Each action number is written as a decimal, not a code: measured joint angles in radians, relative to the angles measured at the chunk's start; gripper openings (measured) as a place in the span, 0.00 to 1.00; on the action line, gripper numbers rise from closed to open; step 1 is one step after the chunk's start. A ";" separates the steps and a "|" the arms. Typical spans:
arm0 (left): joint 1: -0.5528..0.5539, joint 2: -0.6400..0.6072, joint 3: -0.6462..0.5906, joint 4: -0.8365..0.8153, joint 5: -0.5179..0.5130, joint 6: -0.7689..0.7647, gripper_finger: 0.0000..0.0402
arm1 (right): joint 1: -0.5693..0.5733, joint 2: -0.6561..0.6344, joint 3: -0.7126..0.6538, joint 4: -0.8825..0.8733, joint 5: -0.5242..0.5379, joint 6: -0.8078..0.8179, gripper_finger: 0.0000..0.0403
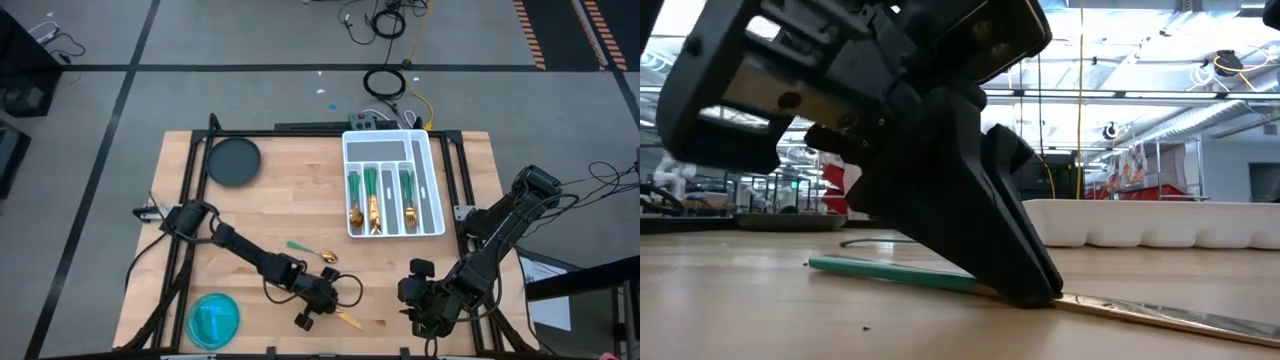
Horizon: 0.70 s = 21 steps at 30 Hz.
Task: Sort silverware
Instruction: Put the green knife on the silverware tray with the other green knives
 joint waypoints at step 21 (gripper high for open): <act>0.064 -0.202 -0.003 -0.156 -0.209 -0.185 0.00 | -0.003 0.000 0.000 0.001 0.112 -0.026 0.51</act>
